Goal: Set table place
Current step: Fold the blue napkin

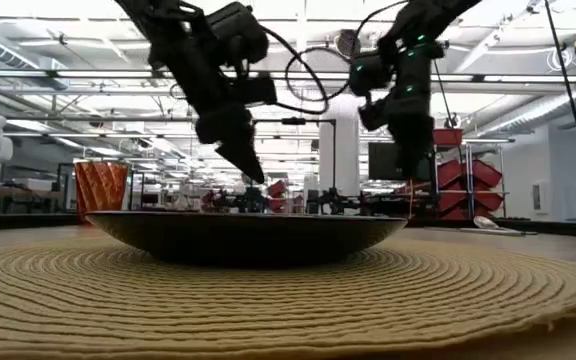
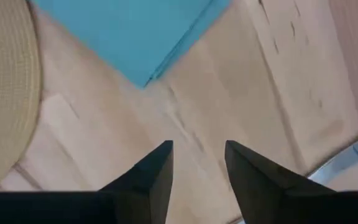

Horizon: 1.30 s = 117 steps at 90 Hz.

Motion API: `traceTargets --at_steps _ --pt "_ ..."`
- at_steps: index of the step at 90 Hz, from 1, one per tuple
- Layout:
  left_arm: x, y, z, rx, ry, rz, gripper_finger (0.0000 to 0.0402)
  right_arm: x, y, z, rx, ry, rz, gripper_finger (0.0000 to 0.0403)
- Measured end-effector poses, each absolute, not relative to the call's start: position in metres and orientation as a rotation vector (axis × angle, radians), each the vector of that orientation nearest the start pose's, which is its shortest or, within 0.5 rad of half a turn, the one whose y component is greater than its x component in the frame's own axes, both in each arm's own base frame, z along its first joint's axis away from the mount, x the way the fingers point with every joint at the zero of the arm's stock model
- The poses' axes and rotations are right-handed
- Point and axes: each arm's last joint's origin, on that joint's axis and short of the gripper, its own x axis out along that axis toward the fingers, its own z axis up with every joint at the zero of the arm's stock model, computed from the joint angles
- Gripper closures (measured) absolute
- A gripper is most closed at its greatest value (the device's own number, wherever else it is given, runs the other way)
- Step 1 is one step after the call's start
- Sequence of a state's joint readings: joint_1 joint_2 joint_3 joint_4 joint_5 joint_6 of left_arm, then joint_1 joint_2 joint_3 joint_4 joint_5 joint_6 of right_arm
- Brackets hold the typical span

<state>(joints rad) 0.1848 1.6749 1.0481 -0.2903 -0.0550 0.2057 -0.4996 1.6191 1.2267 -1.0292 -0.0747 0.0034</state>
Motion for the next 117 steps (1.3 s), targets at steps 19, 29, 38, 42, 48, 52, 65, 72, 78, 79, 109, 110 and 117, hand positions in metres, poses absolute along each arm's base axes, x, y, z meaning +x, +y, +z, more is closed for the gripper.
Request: traceTargets --at_steps 19,29,38,42,48,52,65,72,78,79,109,110,117 --pt "0.368 0.077 0.178 0.154 0.974 0.062 0.0249 0.229 -0.114 0.226 0.460 1.123 -0.438 0.0268" --pt "0.384 0.088 0.172 0.147 0.993 0.075 0.0249 0.221 -0.103 0.219 0.474 1.054 -0.441 0.0268" --pt "0.395 0.096 0.165 0.126 1.033 0.085 0.0249 0.219 -0.095 0.211 0.472 1.032 -0.427 0.0268" --pt "0.398 0.097 0.161 0.102 1.054 0.095 0.0249 0.219 -0.093 0.209 0.467 1.029 -0.419 0.0268" --pt "0.401 0.097 0.158 0.077 1.069 0.104 0.0249 0.220 -0.089 0.207 0.461 1.036 -0.407 0.0268" --pt "0.404 0.096 0.160 0.079 1.059 0.107 0.0249 0.220 -0.088 0.207 0.458 1.045 -0.401 0.0268" --pt "0.402 0.088 0.171 0.110 1.096 0.173 0.0249 0.220 -0.085 0.208 0.438 1.044 -0.392 0.0268" --pt "0.400 0.081 0.183 0.136 1.095 0.190 0.0249 0.219 -0.085 0.210 0.423 1.041 -0.386 0.0268" --pt "0.393 0.073 0.189 0.139 1.141 0.179 0.0249 0.218 -0.085 0.211 0.413 1.043 -0.397 0.0268" --pt "0.392 0.071 0.189 0.138 1.150 0.178 0.0249 0.218 -0.085 0.211 0.411 1.041 -0.399 0.0268" --pt "0.359 0.028 0.189 0.421 1.508 0.052 0.0249 0.218 -0.085 0.211 0.405 1.041 -0.399 0.0268" --pt "0.359 0.028 0.189 0.425 1.506 0.048 0.0249 0.218 -0.085 0.211 0.405 1.041 -0.399 0.0268" --pt "0.355 0.028 0.185 0.466 1.520 0.007 0.0249 0.218 -0.085 0.211 0.405 1.035 -0.399 0.0268"
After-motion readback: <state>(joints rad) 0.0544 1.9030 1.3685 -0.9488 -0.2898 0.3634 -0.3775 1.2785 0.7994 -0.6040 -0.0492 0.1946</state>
